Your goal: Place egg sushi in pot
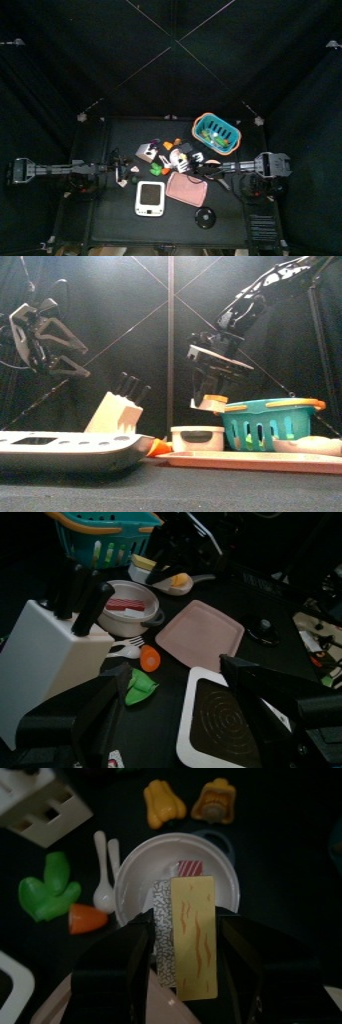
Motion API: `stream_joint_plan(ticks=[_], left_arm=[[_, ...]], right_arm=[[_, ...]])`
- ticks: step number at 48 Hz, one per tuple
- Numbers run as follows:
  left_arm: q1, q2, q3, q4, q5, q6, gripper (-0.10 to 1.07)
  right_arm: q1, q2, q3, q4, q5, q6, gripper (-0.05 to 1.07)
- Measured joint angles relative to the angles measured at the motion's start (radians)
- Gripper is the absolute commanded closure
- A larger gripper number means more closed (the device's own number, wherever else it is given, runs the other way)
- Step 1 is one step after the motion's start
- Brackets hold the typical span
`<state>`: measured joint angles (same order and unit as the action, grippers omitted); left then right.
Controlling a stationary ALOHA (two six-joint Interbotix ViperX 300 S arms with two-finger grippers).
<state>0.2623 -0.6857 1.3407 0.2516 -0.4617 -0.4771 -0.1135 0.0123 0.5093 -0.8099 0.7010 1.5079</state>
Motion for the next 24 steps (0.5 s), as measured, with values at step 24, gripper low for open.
stream_joint_plan(ticks=[24], left_arm=[[0.009, -0.002, 0.002, 0.0, 0.0, 0.0, -0.06]], right_arm=[[-0.055, 0.094, -0.034, -0.035, -0.057, 0.0, 0.37]])
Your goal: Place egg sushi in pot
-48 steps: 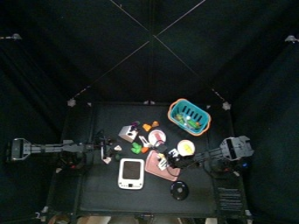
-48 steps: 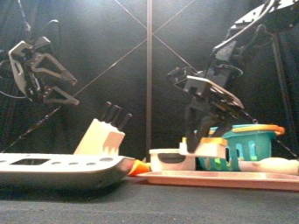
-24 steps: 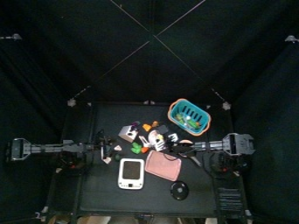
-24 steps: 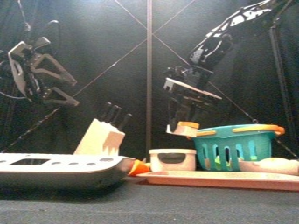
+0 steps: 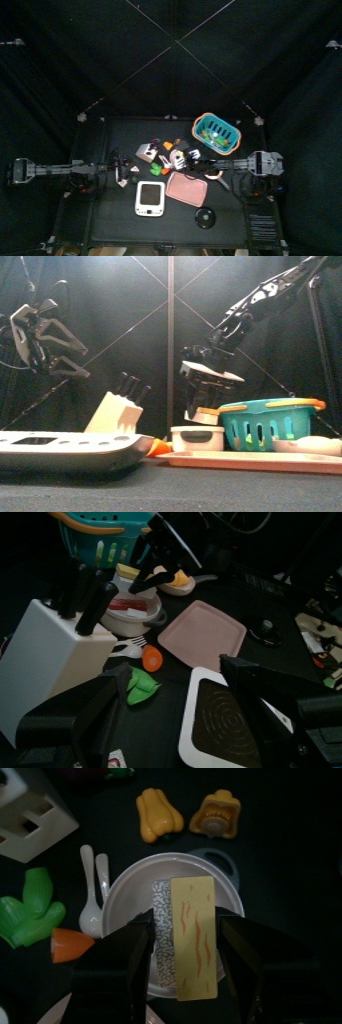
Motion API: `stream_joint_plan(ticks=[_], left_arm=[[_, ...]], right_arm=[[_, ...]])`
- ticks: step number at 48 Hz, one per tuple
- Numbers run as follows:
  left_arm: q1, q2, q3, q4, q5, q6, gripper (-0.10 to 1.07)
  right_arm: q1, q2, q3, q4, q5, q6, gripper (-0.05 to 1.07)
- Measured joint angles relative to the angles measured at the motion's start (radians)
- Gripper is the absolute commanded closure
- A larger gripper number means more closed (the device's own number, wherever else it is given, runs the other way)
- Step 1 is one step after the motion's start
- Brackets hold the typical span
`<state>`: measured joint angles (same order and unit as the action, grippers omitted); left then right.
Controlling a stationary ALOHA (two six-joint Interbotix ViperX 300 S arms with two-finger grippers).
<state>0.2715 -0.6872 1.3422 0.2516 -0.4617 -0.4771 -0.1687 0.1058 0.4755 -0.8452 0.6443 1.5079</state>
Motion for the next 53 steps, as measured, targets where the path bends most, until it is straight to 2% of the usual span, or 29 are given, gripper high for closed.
stream_joint_plan(ticks=[16, 20, 53], left_arm=[[0.003, 0.002, 0.006, 0.0, 0.0, 0.0, -0.06], [0.005, 0.0, 0.006, 0.0, 0.0, 0.0, -0.06], [0.005, 0.002, 0.006, 0.0, 0.0, -0.002, -0.06]], right_arm=[[-0.014, 0.015, -0.003, 0.006, -0.055, 0.0, 0.09], [-0.015, 0.015, -0.003, 0.008, -0.058, 0.0, 0.05], [-0.014, 0.015, -0.003, -0.014, -0.011, 0.0, 0.05]])
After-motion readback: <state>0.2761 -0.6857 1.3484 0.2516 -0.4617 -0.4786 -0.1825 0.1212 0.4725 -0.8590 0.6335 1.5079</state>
